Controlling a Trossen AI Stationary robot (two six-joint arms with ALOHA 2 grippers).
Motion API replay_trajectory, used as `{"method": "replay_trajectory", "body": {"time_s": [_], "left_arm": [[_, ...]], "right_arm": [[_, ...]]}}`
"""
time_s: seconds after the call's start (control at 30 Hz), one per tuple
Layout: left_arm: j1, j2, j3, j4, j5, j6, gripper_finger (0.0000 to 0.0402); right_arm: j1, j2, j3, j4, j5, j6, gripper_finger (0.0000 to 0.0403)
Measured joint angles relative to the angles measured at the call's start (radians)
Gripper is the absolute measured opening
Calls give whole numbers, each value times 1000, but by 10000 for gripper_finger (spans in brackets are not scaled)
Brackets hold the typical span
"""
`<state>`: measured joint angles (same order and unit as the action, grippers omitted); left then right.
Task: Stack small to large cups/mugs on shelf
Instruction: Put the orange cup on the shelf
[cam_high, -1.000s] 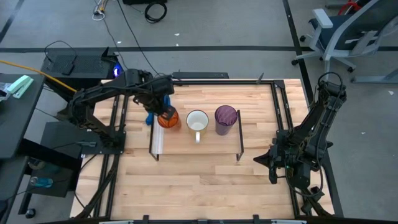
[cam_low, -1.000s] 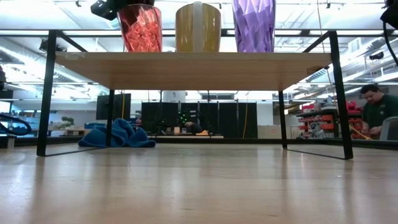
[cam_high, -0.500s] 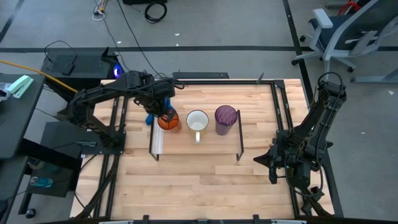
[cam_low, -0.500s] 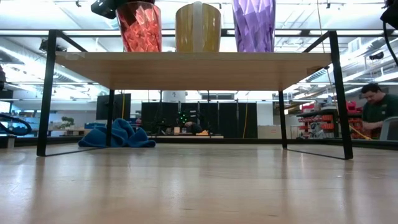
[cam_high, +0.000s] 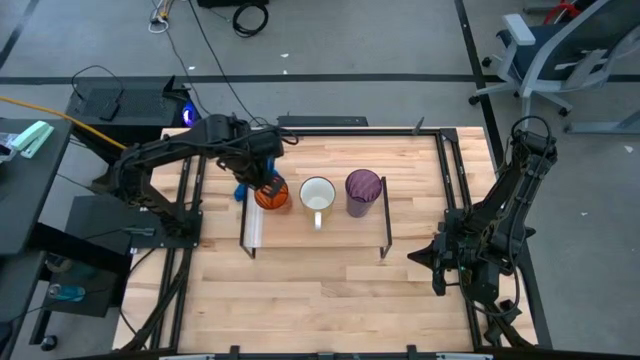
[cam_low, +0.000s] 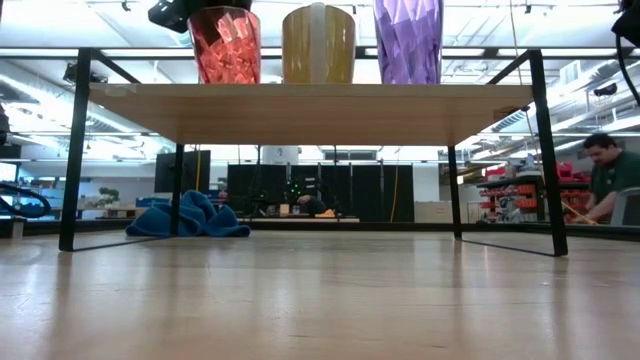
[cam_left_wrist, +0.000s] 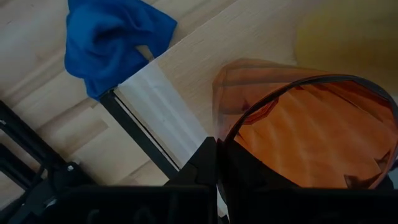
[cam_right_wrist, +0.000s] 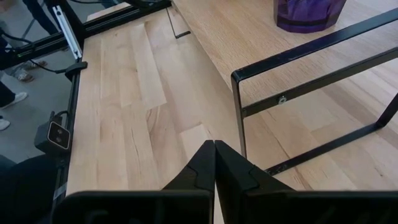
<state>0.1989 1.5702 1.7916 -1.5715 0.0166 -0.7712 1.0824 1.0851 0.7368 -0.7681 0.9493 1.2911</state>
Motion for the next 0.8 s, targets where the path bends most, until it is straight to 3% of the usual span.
{"method": "replay_trajectory", "body": {"time_s": [0.8], "left_arm": [[0,32,1,3,14,50,16]], "right_arm": [[0,0,0,0,0,-1,11]]}}
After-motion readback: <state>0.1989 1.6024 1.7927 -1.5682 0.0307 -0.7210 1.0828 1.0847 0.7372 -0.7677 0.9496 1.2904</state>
